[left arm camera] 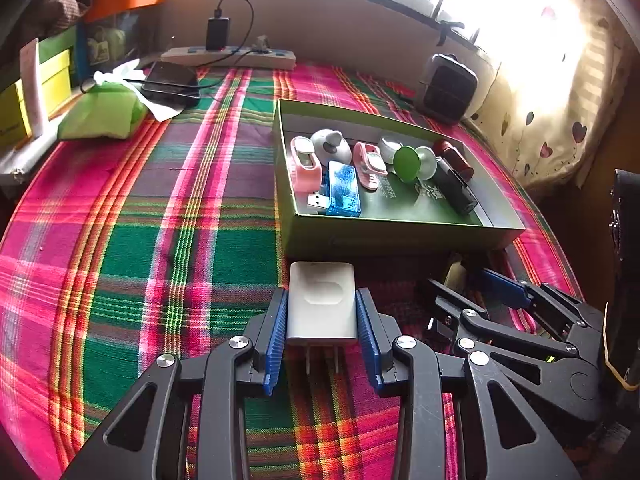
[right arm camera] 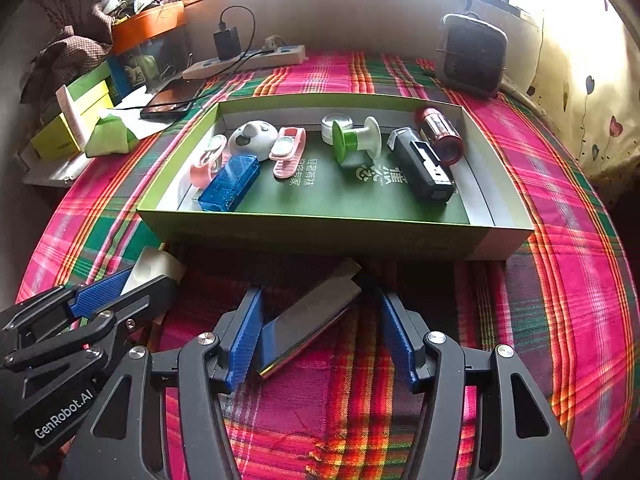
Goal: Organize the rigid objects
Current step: 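Close the right gripper on the black rectangular bar while the left holds the charger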
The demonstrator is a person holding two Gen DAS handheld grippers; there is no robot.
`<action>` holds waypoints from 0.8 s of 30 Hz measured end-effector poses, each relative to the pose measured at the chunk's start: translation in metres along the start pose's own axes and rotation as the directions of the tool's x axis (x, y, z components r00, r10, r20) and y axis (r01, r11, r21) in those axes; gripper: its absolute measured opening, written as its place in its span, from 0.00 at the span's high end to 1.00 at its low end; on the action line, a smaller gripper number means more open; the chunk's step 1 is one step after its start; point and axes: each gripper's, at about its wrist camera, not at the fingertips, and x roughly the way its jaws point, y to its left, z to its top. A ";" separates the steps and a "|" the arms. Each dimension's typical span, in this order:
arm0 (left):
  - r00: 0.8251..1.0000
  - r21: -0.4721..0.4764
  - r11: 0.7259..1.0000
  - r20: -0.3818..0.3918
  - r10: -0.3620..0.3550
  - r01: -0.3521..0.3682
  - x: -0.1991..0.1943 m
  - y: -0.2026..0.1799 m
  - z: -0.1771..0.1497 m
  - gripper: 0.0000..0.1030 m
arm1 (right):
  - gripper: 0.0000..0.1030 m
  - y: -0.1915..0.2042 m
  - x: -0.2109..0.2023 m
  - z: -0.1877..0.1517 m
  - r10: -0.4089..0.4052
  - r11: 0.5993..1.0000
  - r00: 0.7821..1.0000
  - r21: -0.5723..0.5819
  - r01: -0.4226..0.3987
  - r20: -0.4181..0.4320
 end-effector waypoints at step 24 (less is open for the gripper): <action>1.000 0.034 0.999 0.008 0.017 -0.017 0.000 -0.004 -0.002 0.68 | 0.44 -0.030 -0.014 -0.019 -0.009 1.000 0.999 0.007 0.009 0.034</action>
